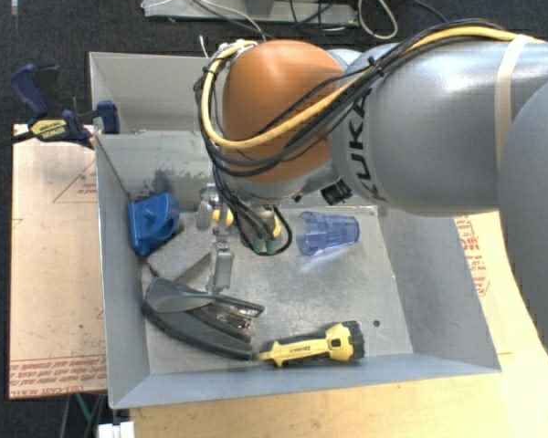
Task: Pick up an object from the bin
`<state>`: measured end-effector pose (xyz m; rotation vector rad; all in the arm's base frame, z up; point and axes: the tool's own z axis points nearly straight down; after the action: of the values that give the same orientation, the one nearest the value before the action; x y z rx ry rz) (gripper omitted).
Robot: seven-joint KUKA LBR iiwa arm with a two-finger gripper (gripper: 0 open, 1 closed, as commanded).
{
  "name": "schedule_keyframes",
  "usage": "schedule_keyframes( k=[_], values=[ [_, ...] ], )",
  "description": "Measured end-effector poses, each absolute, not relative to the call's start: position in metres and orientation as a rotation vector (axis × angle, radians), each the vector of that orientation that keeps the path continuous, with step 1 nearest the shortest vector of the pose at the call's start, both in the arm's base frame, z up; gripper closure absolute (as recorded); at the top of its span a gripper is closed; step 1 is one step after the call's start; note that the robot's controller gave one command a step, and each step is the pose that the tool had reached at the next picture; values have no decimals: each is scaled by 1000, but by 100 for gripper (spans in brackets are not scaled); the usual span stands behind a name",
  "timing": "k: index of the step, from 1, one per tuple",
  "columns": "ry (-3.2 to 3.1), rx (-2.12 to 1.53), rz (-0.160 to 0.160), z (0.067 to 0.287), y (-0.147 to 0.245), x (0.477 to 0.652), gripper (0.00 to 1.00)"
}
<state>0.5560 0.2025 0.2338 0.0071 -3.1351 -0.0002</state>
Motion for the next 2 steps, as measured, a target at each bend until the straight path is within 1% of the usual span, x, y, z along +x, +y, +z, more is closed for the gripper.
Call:
schedule_keyframes(
  k=[1, 2],
  values=[
    [-3143, -1, -2, 238, 201, 558, 0],
    [-3132, -260, -5, 107, 165, 538, 0]
  ],
)
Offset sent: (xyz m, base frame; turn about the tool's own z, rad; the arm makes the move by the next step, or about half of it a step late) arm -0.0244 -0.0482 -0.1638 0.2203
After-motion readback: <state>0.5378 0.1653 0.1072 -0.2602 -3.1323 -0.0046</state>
